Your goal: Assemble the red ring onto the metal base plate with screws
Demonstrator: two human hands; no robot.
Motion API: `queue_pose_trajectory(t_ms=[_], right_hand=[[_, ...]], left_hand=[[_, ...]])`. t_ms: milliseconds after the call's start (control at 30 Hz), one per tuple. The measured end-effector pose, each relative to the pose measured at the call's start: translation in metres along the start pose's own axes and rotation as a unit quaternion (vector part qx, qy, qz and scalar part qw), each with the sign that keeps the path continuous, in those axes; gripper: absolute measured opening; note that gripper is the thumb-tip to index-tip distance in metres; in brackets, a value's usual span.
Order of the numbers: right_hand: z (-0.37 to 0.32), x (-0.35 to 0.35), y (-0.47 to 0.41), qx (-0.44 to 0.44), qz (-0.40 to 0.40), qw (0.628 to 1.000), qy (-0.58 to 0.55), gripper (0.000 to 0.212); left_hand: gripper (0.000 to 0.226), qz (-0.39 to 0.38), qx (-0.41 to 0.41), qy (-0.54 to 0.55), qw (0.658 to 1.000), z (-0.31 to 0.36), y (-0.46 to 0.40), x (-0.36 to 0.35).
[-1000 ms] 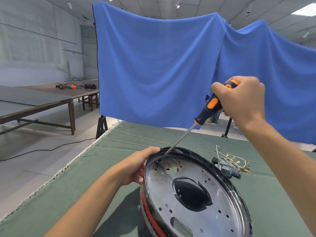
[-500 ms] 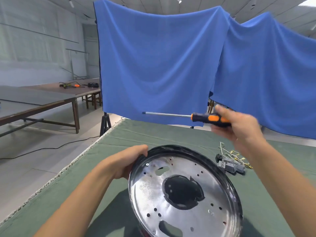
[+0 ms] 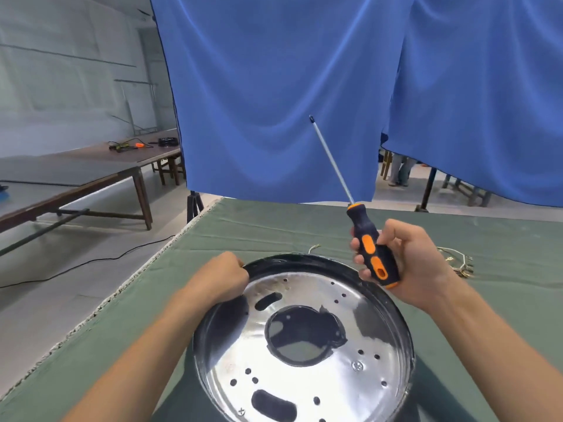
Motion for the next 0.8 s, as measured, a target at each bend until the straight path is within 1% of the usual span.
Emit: queue_pose_trajectory(t_ms=[33,67,133,200,233,300,367,433,500,600,700,800], right_hand=[[-0.004,0.003,-0.003,0.02,0.032,0.998,0.049,0.011],[-0.007,0.008,-0.005,0.042,0.07,0.991,0.106,0.006],[-0.011,0.018,-0.011,0.086,0.144,0.961,0.222,0.026],[-0.014,0.025,-0.014,0.123,0.196,0.928,0.292,0.034],[-0.014,0.029,-0.016,0.134,0.214,0.919,0.303,0.032],[-0.015,0.038,-0.021,0.143,0.243,0.916,0.287,0.022],[-0.016,0.045,-0.024,0.144,0.262,0.912,0.28,0.014],[-0.016,0.051,-0.023,0.134,0.267,0.914,0.275,0.013],[-0.015,0.056,-0.021,0.123,0.258,0.92,0.269,0.013],[-0.011,0.062,-0.02,0.117,0.248,0.926,0.261,0.013],[-0.004,0.061,-0.026,0.111,0.235,0.931,0.257,0.014],[0.007,0.058,-0.035,0.093,0.248,0.921,0.287,0.017]], left_hand=[[0.017,0.0,-0.001,-0.013,1.0,0.0,-0.002,0.0],[0.017,-0.003,-0.003,-0.025,1.0,0.001,-0.004,0.001],[0.018,-0.014,-0.016,-0.044,0.999,0.005,-0.007,0.003],[0.021,-0.03,-0.051,-0.029,0.998,0.016,-0.012,0.002],[0.02,-0.034,-0.069,-0.012,0.997,0.021,-0.015,0.0],[0.015,-0.047,-0.097,0.012,0.994,0.031,-0.021,-0.003],[0.005,-0.063,-0.12,0.023,0.991,0.036,-0.027,-0.006],[0.013,-0.07,-0.129,0.06,0.987,0.03,-0.028,-0.005],[0.015,-0.071,-0.121,0.121,0.983,0.015,-0.022,0.0],[0.018,-0.019,-0.097,0.166,0.981,-0.013,-0.012,0.022],[0.02,0.025,-0.076,0.173,0.982,-0.033,0.001,0.043],[0.019,0.021,-0.067,0.144,0.987,-0.044,0.01,0.049]])
Point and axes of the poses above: each hand's wrist, its own y-axis away from the middle knuckle, its own x-axis out of the back of the hand, z = x × y, the point moved 7 cm from there along -y, towards the middle knuckle, and after that the axes turned 13 degrees about -x, right-handed, at the moved point
